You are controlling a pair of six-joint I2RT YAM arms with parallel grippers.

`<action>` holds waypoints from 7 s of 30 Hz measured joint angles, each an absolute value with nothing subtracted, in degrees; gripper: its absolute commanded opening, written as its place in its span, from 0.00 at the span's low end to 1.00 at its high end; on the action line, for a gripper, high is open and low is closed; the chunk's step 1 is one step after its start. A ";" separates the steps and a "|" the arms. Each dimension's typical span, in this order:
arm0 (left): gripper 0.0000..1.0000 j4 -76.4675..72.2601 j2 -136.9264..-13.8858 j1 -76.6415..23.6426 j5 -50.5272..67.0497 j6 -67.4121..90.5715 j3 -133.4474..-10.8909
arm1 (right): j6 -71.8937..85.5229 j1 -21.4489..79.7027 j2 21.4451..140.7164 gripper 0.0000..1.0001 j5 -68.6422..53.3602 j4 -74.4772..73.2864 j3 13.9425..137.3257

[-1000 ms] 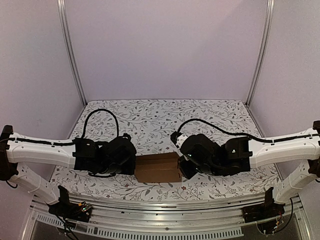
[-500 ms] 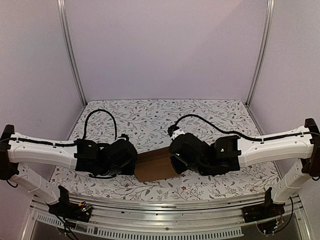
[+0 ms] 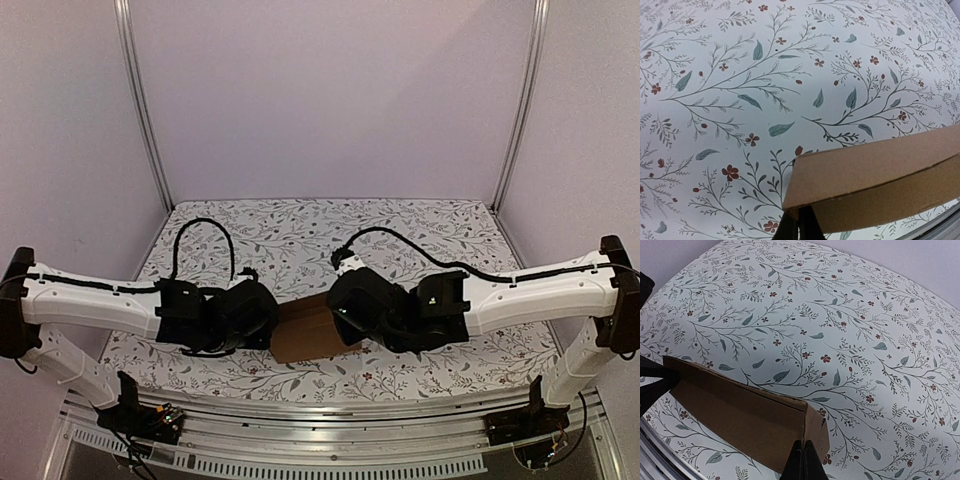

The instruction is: Fold the paper box

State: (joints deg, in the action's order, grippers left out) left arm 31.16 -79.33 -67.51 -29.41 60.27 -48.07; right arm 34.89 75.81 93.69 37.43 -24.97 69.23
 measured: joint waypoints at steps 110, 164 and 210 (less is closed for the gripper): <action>0.00 33.34 -84.38 -71.55 -35.88 59.61 -52.12 | 41.08 71.68 90.80 0.00 26.83 -27.24 65.10; 0.00 34.20 -86.94 -71.85 -35.31 59.18 -54.70 | 24.73 72.31 90.19 0.00 29.67 -13.56 69.82; 0.00 15.35 -62.39 -64.23 -16.05 43.40 -40.10 | 33.15 75.11 102.61 0.00 30.17 -3.33 62.52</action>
